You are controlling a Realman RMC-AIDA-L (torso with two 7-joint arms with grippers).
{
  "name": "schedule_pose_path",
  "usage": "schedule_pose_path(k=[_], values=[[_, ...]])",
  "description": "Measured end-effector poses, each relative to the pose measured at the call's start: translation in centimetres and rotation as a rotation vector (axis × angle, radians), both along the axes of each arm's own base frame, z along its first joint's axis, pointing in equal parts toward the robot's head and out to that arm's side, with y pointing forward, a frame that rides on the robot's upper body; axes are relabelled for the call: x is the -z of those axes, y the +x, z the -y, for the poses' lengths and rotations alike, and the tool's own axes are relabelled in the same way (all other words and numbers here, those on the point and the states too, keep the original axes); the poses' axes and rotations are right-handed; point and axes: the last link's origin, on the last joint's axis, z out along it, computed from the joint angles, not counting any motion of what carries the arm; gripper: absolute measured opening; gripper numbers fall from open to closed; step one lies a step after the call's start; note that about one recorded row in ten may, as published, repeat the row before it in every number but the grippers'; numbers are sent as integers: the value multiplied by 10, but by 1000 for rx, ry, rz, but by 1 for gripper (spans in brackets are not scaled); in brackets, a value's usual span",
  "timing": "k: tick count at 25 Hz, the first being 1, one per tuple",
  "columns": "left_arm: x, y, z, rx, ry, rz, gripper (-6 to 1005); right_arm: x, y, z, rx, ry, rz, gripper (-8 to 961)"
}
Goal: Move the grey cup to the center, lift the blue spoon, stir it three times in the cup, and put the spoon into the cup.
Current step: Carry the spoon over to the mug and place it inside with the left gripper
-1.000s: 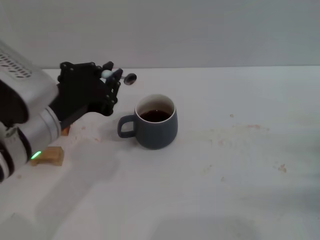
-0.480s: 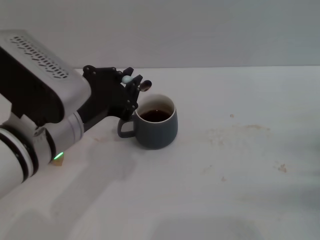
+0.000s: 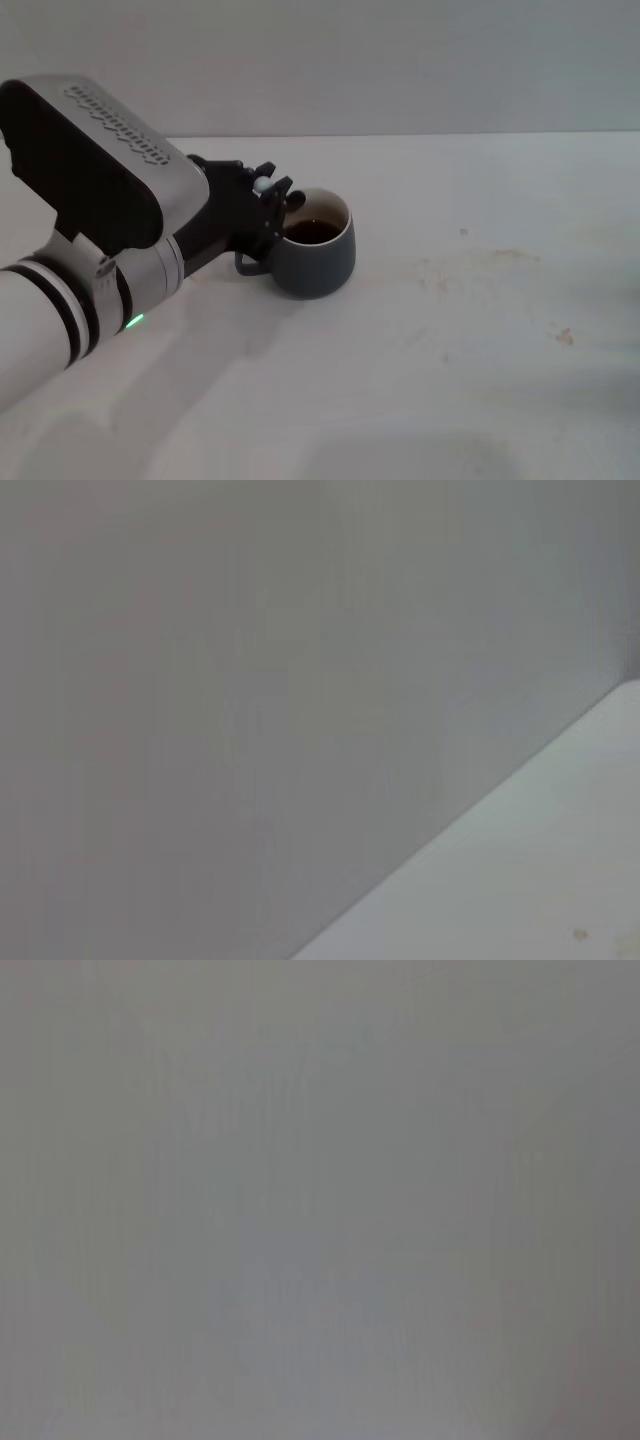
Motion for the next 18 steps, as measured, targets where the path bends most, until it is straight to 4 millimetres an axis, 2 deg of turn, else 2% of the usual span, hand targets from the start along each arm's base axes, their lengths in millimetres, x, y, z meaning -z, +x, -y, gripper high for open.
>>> schedule_pose_path(k=[18], values=[[18,-9,-17,-38,-35,-45,146,-1,2,3,3,6,1,-1]])
